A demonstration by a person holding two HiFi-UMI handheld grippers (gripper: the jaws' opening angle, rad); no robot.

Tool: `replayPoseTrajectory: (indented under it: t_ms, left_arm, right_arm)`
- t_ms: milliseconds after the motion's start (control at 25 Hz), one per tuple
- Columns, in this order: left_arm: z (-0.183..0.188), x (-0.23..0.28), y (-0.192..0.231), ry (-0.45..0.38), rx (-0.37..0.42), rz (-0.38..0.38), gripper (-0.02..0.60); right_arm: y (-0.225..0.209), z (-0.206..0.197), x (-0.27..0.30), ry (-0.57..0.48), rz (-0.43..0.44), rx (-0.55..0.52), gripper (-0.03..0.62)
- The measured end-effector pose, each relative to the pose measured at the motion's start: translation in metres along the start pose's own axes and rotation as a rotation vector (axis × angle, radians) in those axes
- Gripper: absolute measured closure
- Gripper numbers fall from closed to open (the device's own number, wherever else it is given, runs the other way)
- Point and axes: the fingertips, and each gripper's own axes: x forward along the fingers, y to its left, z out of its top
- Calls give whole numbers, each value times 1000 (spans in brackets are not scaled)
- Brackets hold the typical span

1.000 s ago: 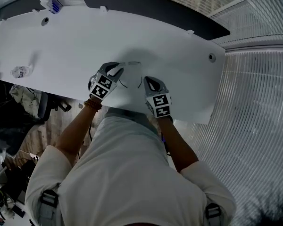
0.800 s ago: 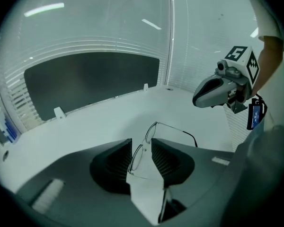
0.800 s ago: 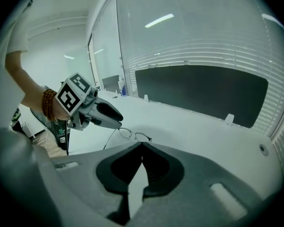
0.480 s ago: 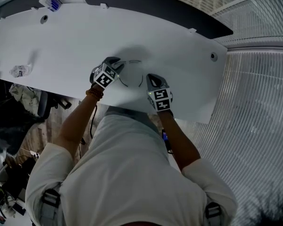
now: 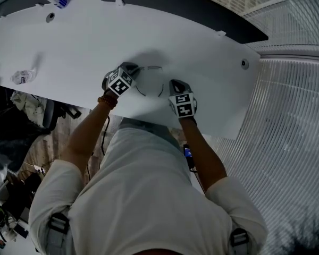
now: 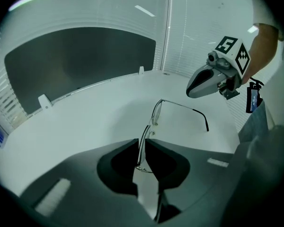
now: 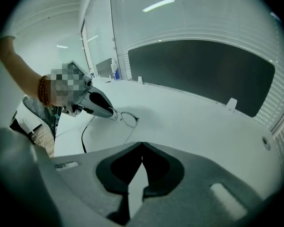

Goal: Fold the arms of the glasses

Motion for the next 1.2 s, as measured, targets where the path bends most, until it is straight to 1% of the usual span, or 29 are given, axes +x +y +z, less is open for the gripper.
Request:
replayPoseTrajectory:
  t_ms: [360,760,960,1200]
  left_arm:
    - [1,1,-1,1,9,-3,537]
    - [3,2,-7,2,5,-11,537]
    - [1,4,-14,-3,-10,-15,537]
    - [0,5,-22,-3,-29,-18,537]
  right_arm:
    - [-2,-16,16,53,3,1,594]
    - [4,-15,20,57,21,-14,594]
    - [10,-18,22,58,36,4,594]
    - [22,-17,23,56,61,-3,594]
